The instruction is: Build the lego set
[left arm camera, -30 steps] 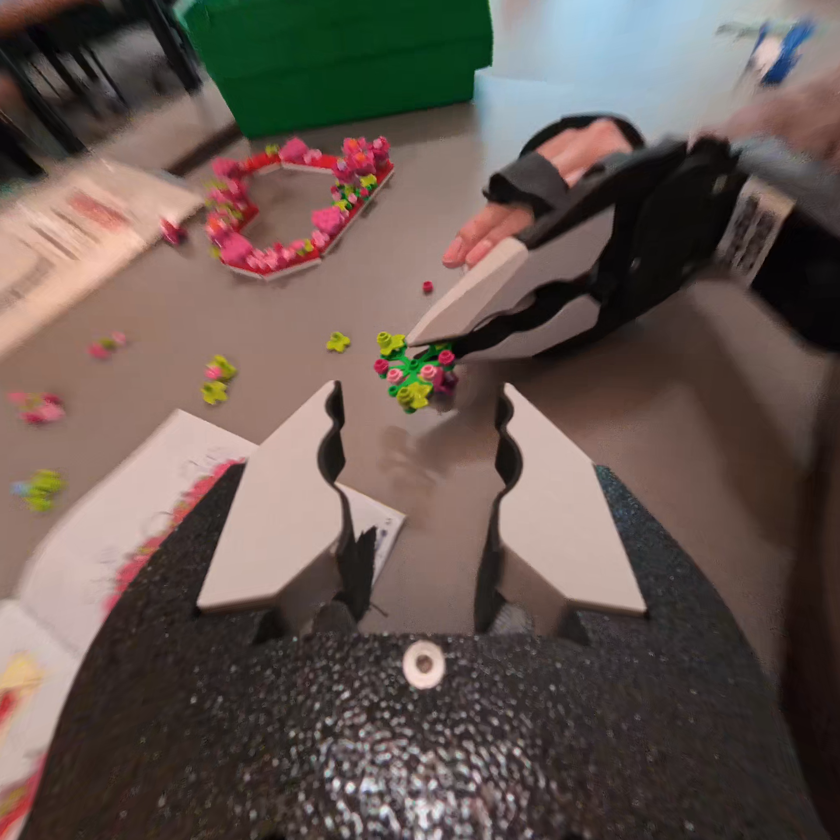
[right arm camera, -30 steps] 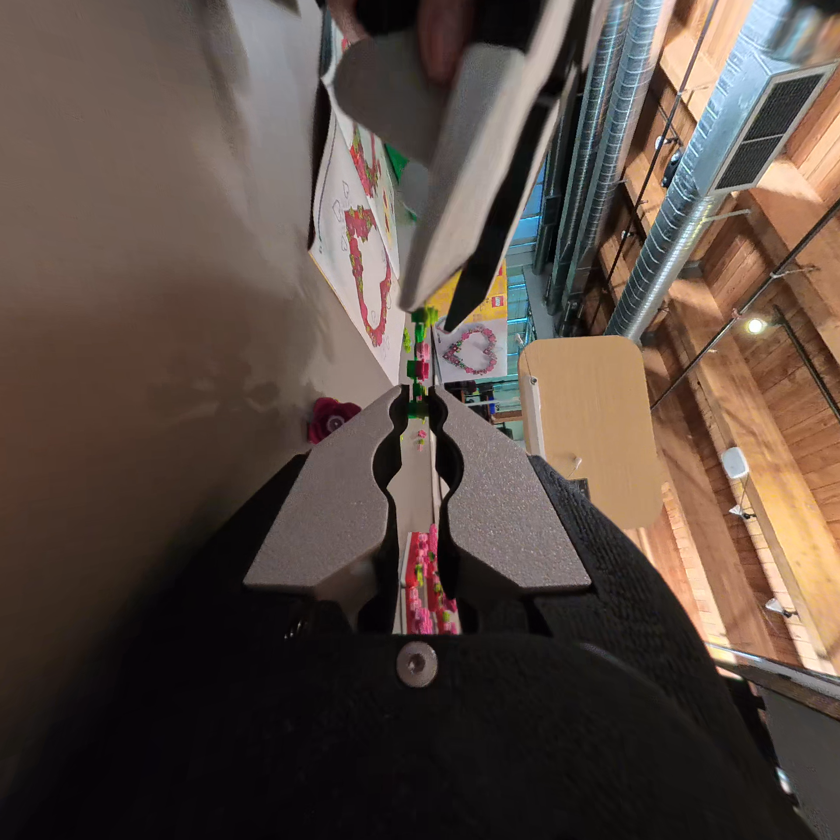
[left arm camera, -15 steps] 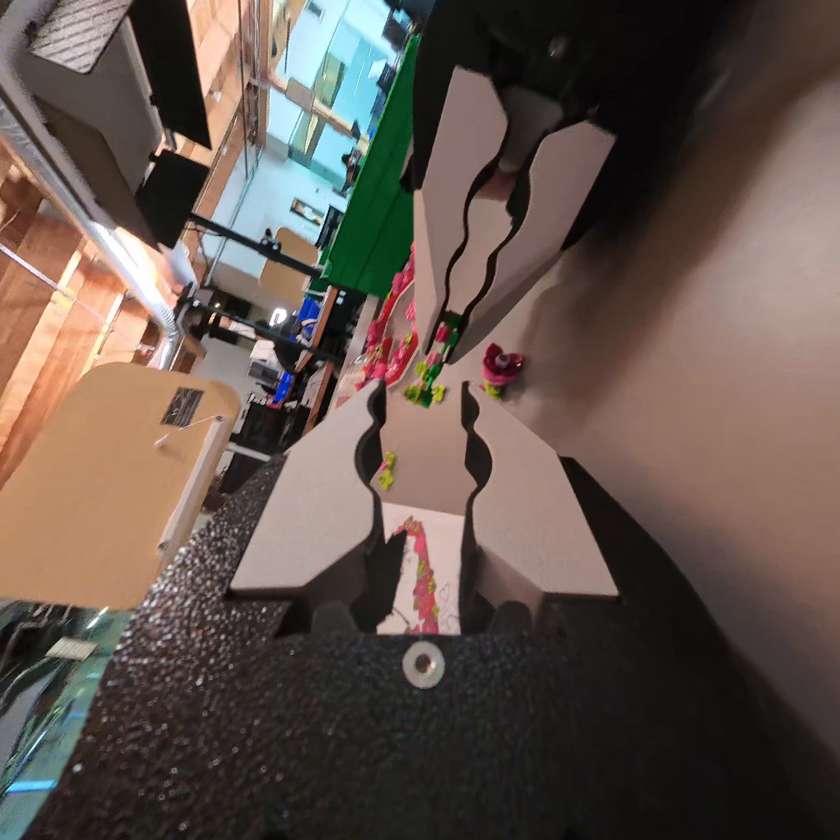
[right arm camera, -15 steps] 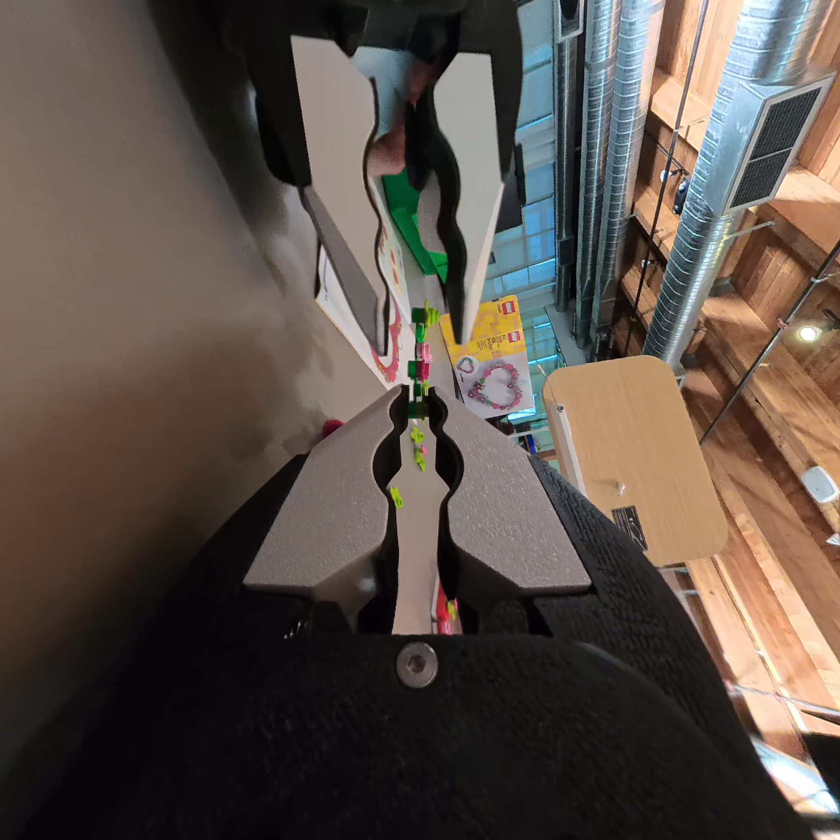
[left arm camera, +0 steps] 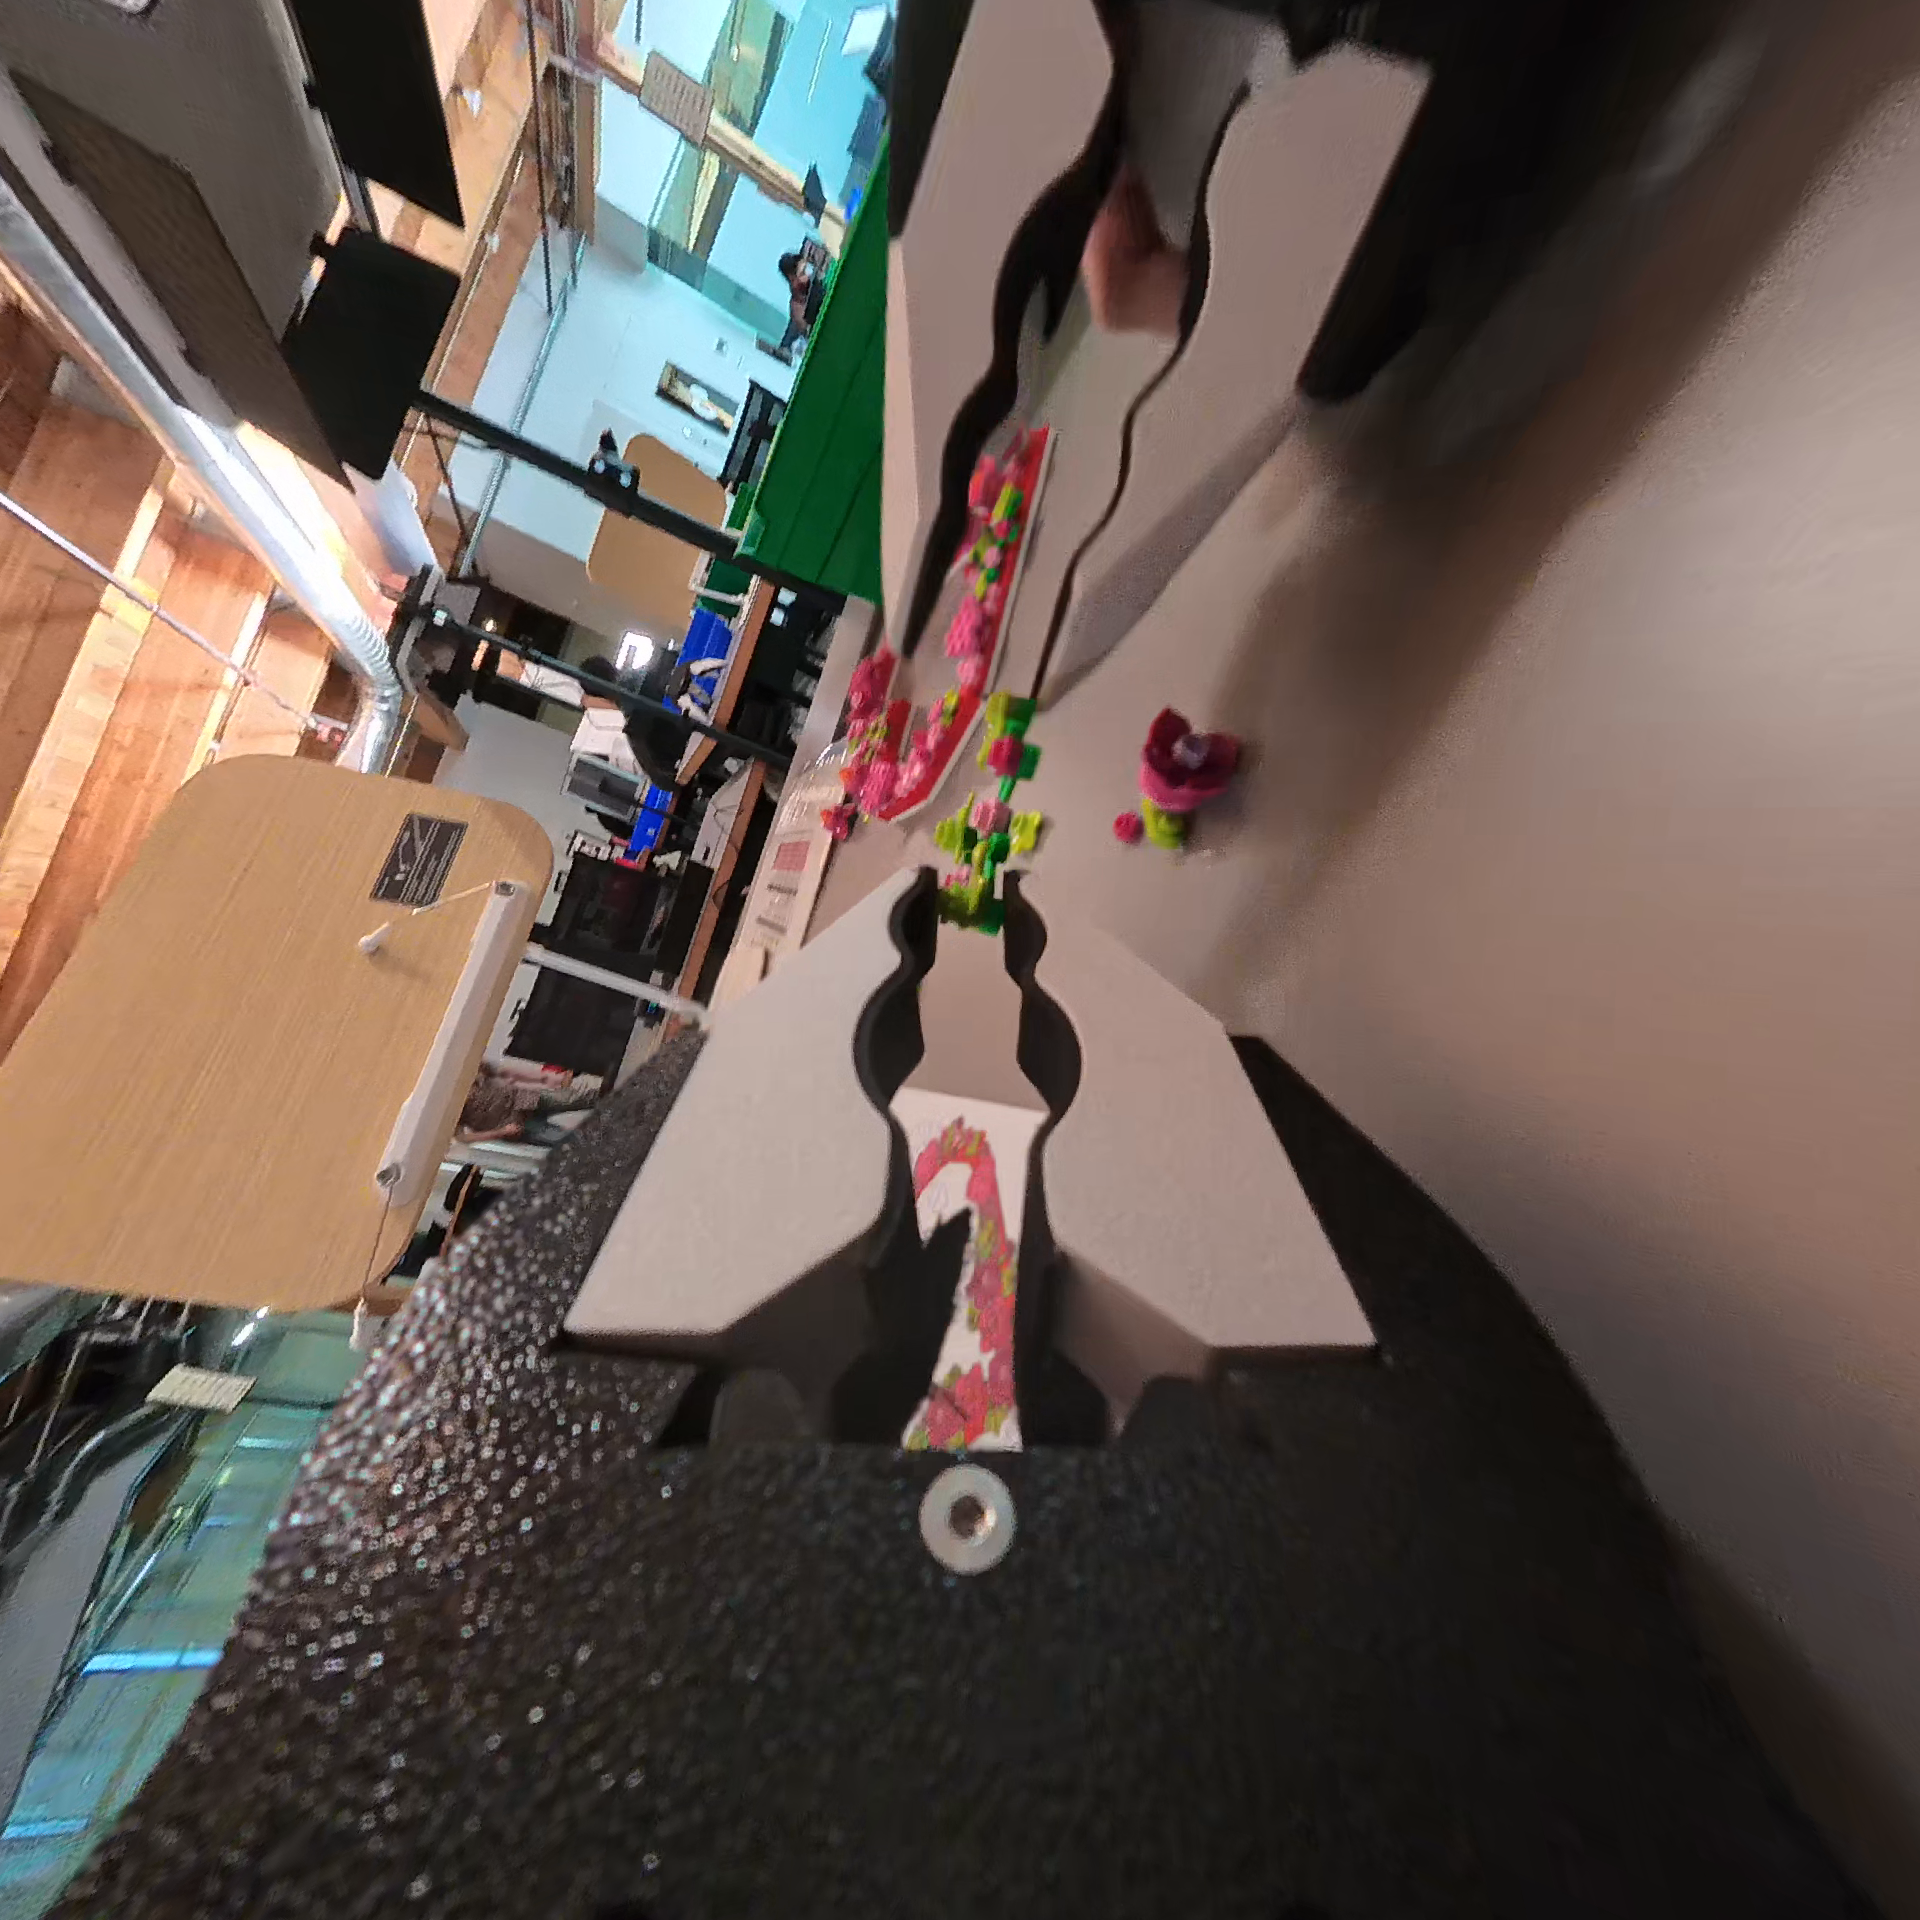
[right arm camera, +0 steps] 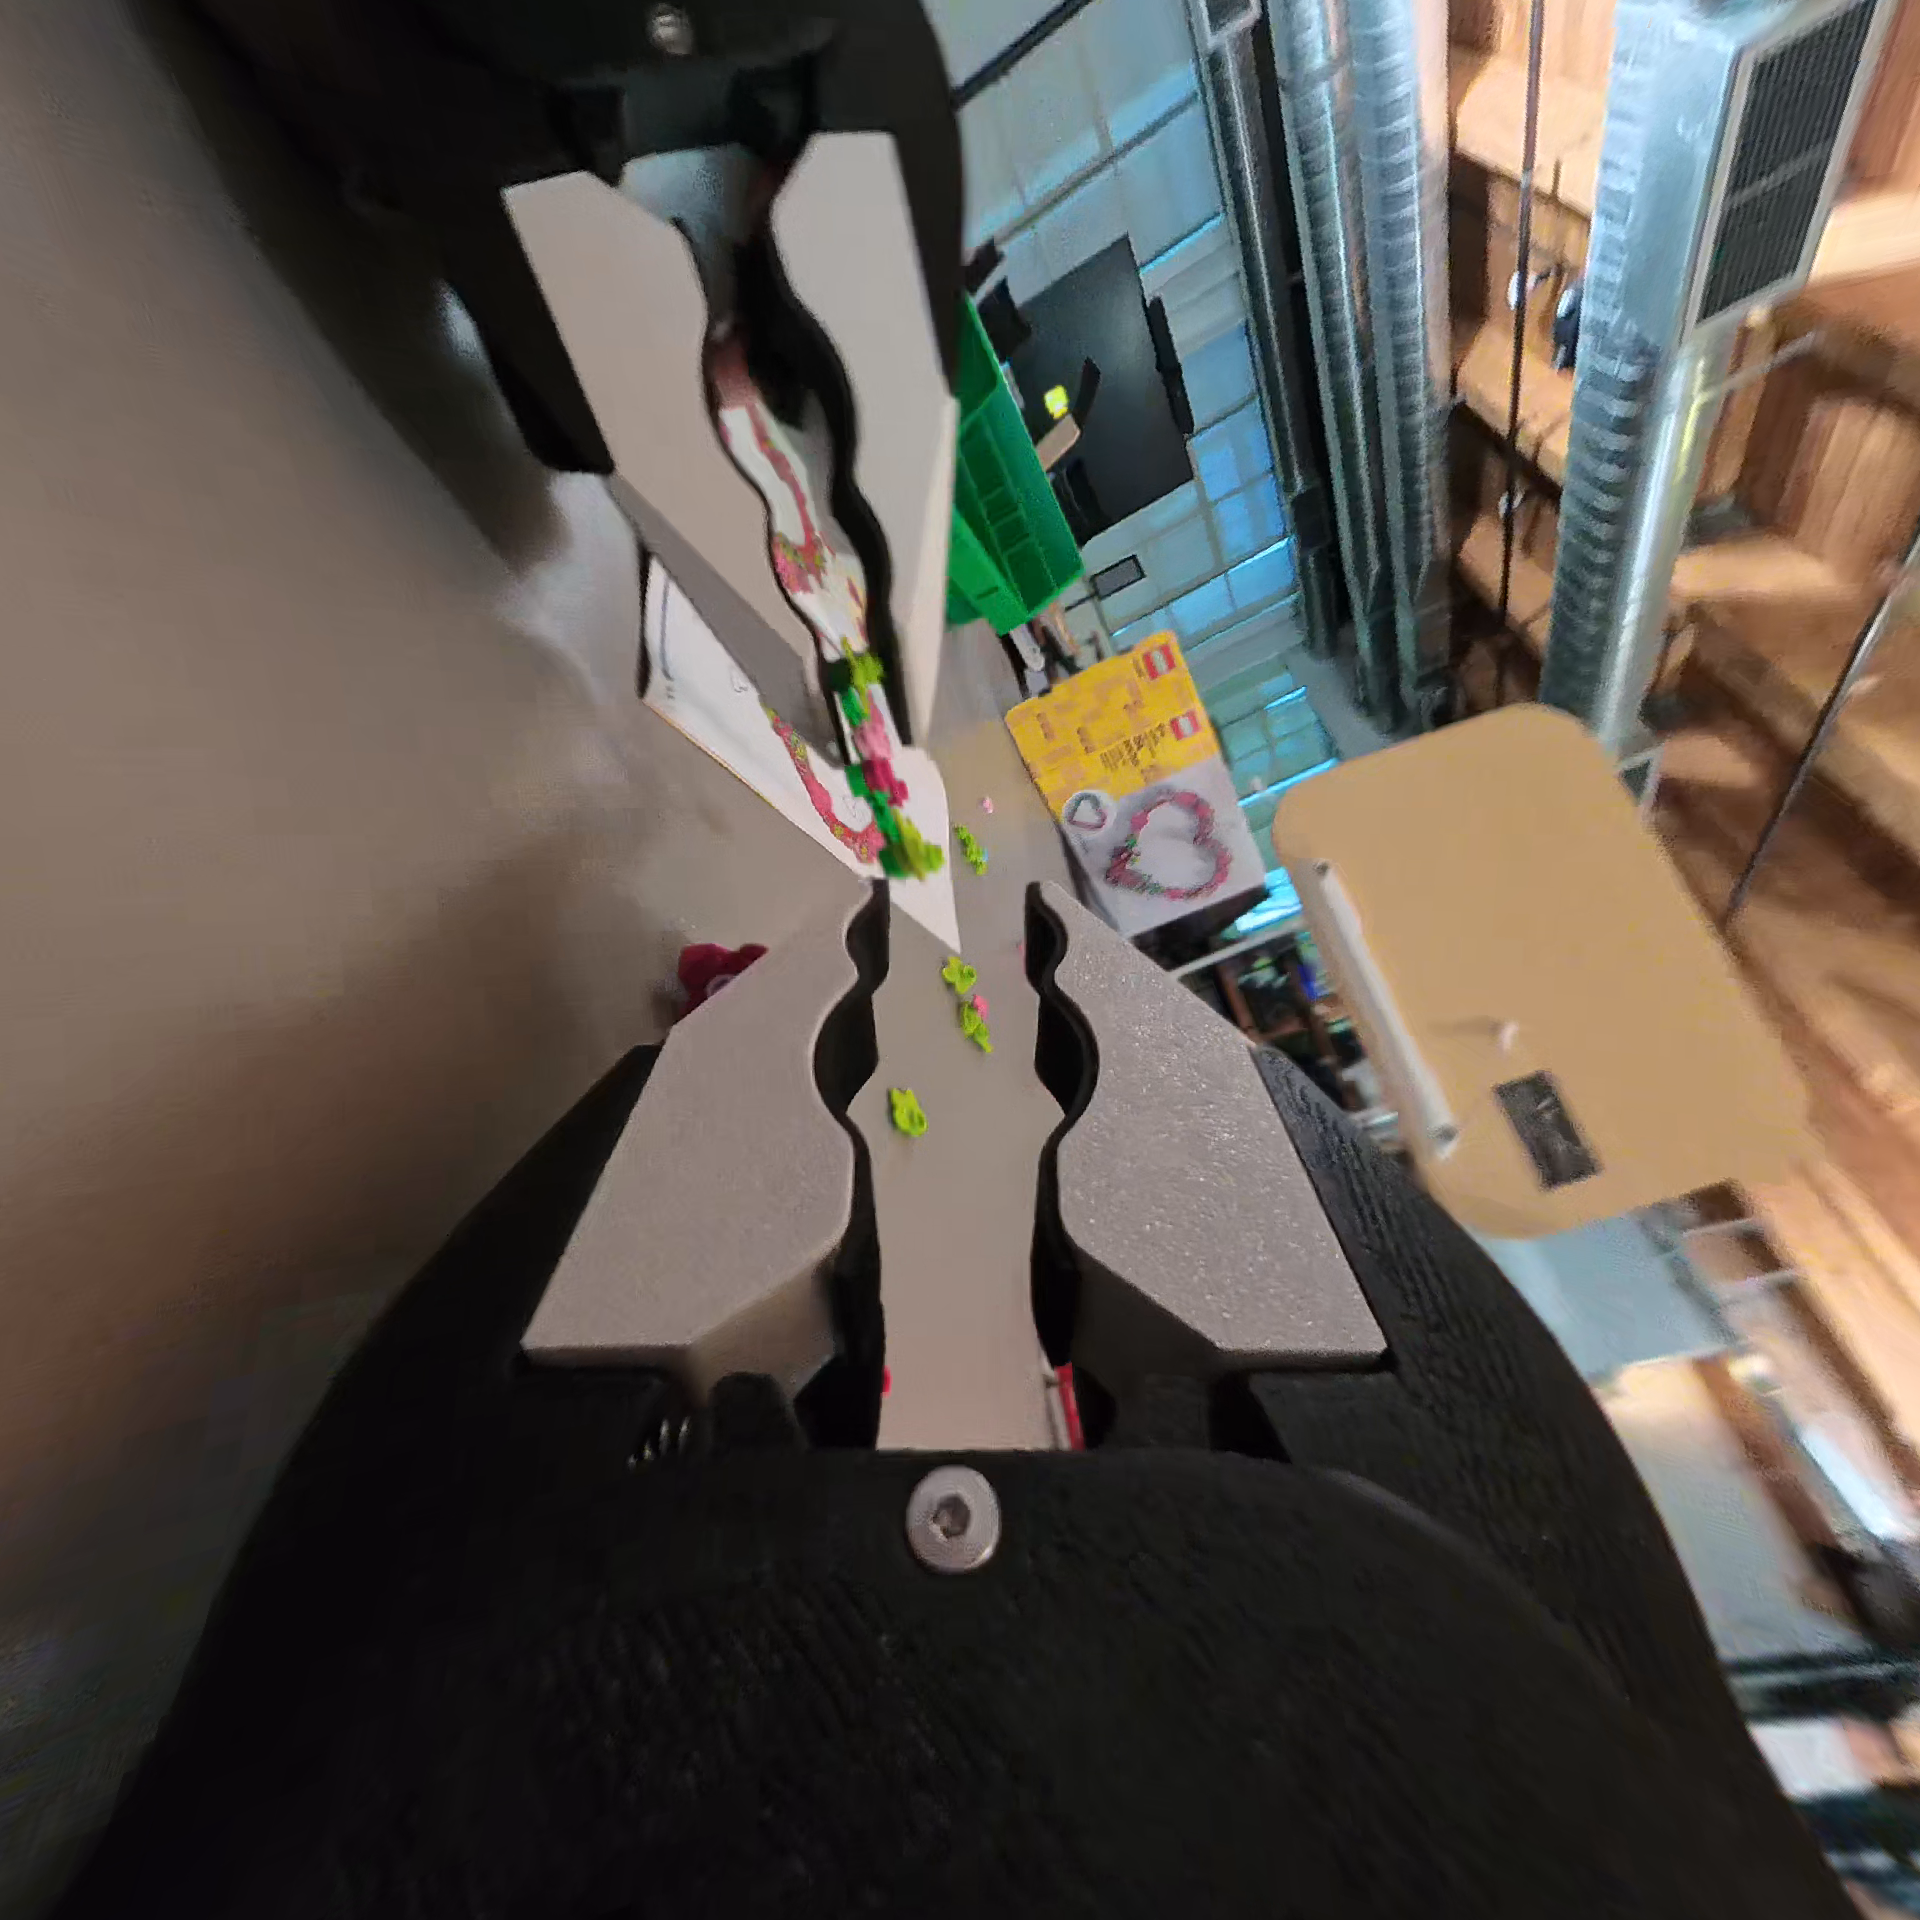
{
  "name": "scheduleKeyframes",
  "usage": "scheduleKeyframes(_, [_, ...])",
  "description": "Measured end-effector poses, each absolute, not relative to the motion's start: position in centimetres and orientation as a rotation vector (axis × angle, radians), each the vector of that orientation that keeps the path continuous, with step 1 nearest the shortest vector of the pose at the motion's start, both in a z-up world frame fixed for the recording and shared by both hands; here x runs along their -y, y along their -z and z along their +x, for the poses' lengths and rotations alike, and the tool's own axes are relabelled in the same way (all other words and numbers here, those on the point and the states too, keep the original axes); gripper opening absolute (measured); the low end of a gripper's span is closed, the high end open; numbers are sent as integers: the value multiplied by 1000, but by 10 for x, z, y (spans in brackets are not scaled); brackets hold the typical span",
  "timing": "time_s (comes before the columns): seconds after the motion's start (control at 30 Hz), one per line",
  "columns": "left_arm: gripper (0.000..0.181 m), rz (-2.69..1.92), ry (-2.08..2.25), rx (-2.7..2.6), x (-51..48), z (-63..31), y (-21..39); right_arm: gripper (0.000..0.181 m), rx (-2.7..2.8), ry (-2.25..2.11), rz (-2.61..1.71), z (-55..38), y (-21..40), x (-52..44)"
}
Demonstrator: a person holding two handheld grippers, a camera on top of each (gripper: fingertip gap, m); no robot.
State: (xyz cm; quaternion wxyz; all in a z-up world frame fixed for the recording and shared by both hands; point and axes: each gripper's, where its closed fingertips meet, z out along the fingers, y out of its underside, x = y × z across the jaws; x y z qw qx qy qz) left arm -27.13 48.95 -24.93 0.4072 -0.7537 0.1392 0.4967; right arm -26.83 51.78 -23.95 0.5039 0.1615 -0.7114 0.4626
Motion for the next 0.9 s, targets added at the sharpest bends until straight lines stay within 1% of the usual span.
scheduleKeyframes(0.2, [10,-1946,-1225,-249,-474,-285,252,24,2096,-1314,129,-277,255,-532])
scheduleKeyframes(0.37, [10,-1945,-1165,-175,-470,-289,252,19,2310,-1364,104,-259,267,-527])
scheduleKeyframes(0.5, [10,-1954,-1158,-179,-471,-289,255,16,2427,-1305,119,-250,280,-527])
scheduleKeyframes(0.83, [11,-1962,-1086,-293,-482,-273,264,15,2414,-1179,49,-266,289,-530])
scheduleKeyframes(0.9, [11,-1964,-1074,-318,-484,-269,266,9,2442,-1169,31,-267,292,-531])
